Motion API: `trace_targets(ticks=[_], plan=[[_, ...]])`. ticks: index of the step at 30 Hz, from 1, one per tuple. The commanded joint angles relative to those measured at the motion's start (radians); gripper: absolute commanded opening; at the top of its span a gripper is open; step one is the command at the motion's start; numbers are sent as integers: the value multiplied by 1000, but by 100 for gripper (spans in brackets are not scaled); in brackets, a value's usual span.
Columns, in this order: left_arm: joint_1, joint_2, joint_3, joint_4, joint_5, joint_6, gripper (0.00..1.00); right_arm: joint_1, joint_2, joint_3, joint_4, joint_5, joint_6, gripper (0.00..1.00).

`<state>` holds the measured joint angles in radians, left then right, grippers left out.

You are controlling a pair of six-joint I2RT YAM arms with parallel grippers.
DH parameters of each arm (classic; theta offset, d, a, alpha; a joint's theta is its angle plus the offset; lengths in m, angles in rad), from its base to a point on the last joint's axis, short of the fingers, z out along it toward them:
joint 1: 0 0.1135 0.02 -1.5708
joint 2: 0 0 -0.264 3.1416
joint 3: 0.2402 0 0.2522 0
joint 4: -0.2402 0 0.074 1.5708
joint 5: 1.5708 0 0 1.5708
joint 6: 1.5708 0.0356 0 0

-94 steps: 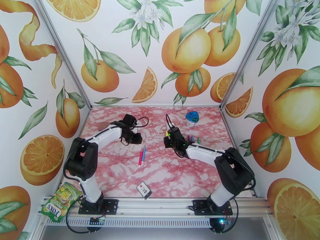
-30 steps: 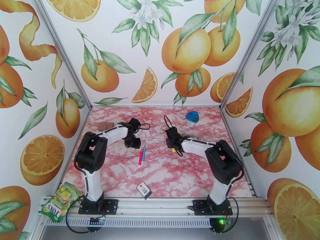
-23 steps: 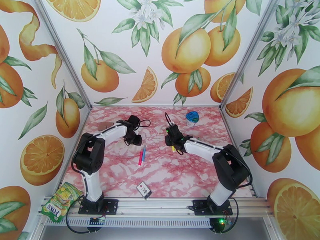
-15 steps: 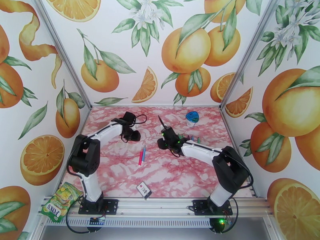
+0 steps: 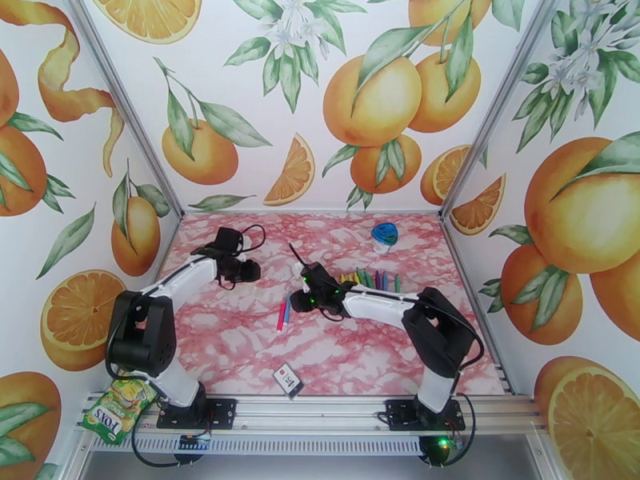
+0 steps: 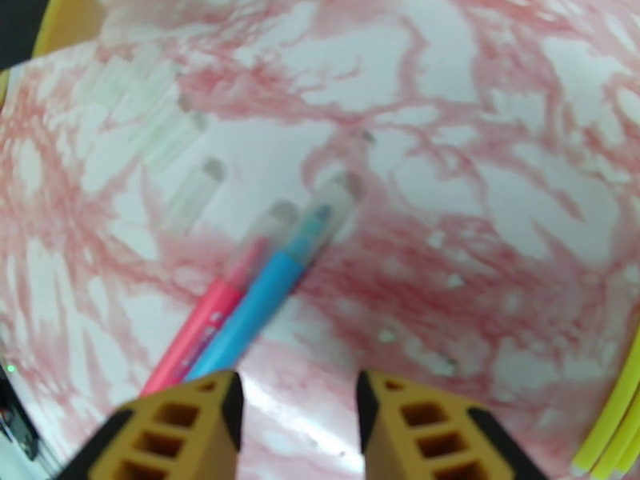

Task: Open the pen caps

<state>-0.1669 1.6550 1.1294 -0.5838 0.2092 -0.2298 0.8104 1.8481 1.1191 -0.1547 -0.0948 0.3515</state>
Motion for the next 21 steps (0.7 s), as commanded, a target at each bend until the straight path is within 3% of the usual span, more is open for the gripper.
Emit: trace_targets(ticks=[1, 9, 21], plan=[[23, -60, -41, 50, -6, -6, 40, 20, 45, 51, -10, -33, 7, 44], [69, -116, -89, 67, 2, -3, 43, 43, 120, 105, -34, -20, 10, 44], [81, -120, -114, 82, 21, 1, 44, 64, 179, 174, -155, 100, 11, 42]])
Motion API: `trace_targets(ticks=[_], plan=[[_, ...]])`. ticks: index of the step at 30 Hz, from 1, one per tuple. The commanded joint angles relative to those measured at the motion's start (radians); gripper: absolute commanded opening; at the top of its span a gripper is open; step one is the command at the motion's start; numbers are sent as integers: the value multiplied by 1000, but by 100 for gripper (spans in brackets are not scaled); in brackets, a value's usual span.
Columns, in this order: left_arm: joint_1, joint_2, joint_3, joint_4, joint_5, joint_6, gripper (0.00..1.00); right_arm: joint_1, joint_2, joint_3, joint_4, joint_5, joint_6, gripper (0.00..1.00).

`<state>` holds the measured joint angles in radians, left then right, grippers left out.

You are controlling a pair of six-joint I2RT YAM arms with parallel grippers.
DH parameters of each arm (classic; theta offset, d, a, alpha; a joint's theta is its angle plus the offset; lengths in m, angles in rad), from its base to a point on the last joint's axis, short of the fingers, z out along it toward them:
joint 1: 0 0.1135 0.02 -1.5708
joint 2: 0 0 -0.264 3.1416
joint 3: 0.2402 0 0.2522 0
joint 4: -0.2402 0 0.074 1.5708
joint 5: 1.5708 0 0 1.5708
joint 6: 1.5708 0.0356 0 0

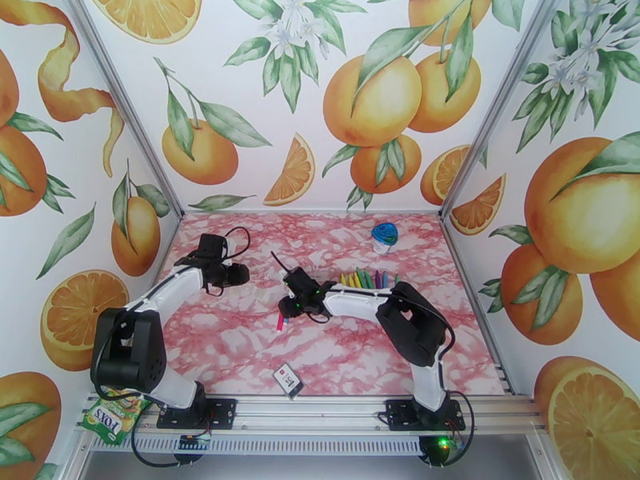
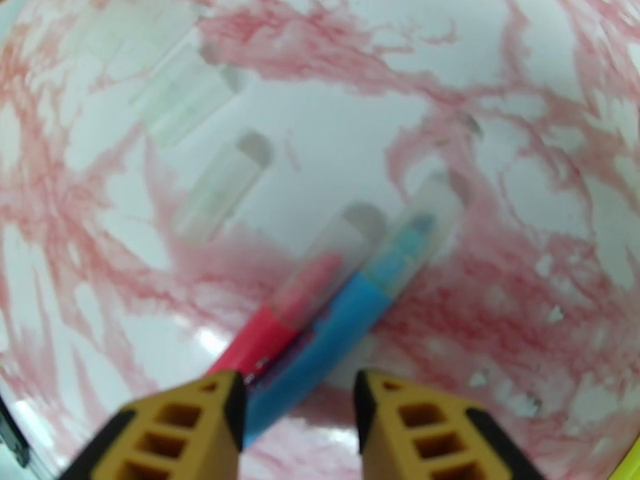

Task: Open the pen caps

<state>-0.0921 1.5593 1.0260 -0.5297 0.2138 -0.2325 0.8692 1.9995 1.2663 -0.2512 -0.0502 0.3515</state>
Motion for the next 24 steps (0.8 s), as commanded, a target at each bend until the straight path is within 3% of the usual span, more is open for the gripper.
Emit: trace_targets(ticks=[1, 15, 24], plan=[[6, -23, -10, 28, 18, 4, 44, 4, 30, 29, -68, 65, 12, 41], [6, -25, -7, 31, 26, -2, 44, 5, 16, 26, -173, 172, 23, 39], [5, -36, -9, 53, 60, -19, 44, -7, 31, 2, -186, 165, 31, 33]])
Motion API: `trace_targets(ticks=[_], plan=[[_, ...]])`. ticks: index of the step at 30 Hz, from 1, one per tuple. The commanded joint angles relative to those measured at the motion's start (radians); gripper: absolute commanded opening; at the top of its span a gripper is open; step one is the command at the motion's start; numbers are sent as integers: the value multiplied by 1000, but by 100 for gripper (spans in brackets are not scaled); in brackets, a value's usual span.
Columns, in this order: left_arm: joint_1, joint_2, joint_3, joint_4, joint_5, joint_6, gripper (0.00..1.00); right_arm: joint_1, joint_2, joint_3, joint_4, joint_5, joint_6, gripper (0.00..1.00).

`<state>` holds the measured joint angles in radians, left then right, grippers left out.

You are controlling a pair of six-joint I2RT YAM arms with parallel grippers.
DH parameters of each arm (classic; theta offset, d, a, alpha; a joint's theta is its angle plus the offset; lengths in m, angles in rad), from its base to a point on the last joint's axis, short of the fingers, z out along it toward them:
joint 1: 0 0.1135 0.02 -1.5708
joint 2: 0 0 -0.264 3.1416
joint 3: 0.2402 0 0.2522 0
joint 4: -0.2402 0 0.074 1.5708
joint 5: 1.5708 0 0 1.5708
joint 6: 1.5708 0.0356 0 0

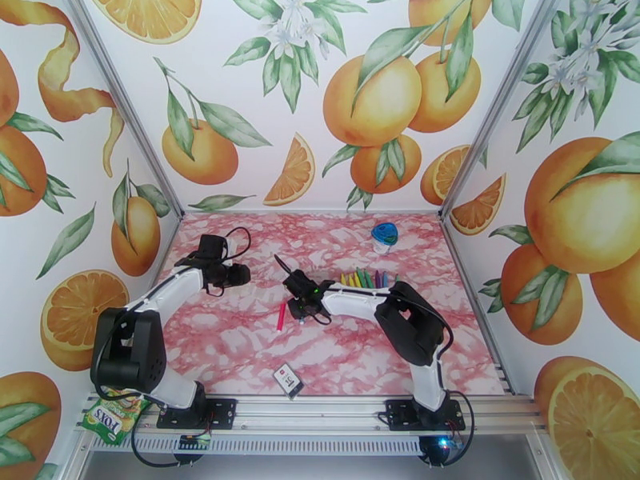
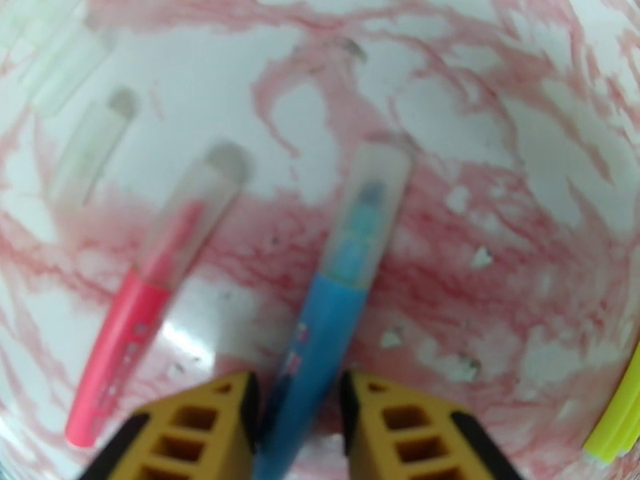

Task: Open the pen caps

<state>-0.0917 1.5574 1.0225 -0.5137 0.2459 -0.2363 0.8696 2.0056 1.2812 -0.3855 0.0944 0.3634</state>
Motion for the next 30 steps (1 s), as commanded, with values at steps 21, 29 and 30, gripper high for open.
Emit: trace_targets(ticks=[21, 29, 30], plan=[[-22, -52, -51, 194, 203, -59, 56, -104, -148, -219, 194, -66, 1, 10], [-110, 13, -16, 316, 299, -131, 56, -139, -315, -349, 389, -179, -30, 9], [-122, 24, -10, 334, 316, -144, 56, -139, -331, -359, 407, -185, -32, 9]])
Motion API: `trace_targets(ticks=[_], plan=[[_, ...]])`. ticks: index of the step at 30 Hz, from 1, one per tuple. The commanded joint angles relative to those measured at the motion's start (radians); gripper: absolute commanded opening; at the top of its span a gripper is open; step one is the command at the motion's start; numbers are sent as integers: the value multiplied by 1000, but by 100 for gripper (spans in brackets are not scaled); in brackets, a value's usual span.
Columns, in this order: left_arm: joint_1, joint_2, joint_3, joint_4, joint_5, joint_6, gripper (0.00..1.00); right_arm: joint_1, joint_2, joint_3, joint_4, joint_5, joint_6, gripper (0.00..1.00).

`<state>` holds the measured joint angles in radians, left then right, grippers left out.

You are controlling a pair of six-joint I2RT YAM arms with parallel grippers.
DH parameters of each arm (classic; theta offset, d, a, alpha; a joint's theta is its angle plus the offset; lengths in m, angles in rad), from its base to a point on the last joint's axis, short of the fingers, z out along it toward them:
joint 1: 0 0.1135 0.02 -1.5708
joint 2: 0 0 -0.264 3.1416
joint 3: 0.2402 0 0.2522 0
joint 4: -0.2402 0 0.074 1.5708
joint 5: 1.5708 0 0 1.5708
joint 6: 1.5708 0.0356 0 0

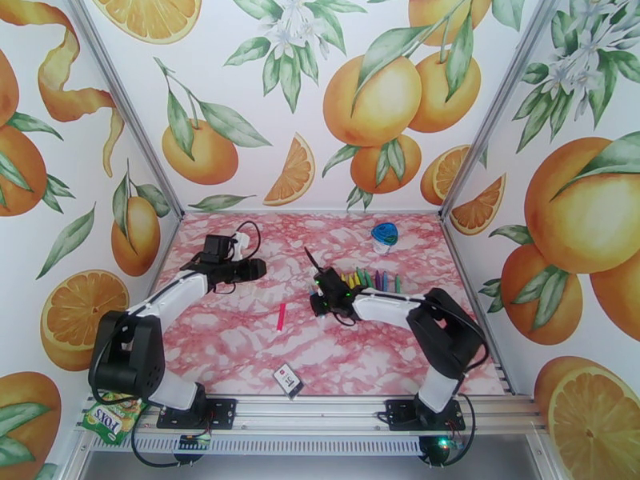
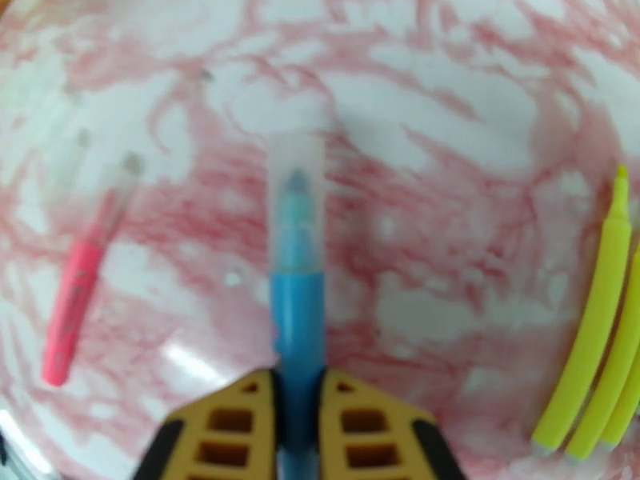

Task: Open the pen caps

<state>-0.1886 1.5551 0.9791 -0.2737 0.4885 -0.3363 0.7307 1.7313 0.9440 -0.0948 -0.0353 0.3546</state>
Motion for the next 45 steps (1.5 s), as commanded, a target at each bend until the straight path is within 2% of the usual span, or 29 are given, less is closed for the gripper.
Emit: trace_targets(ticks=[1, 12, 22, 38, 45], plan=[[-38, 39, 42, 112, 85, -56, 57, 0, -70, -29, 131, -61, -24, 9], [-120, 114, 90, 241, 155, -153, 64, 2, -102, -41, 234, -127, -21, 9], [-155, 151, 110, 281, 175, -190, 64, 9, -110, -25, 258, -151, -33, 9], [-178, 180, 136, 282, 232, -193, 39, 10, -111, -15, 280, -147, -37, 9], [-186, 187, 144, 274, 239, -187, 38, 11, -121, -19, 283, -135, -40, 9]])
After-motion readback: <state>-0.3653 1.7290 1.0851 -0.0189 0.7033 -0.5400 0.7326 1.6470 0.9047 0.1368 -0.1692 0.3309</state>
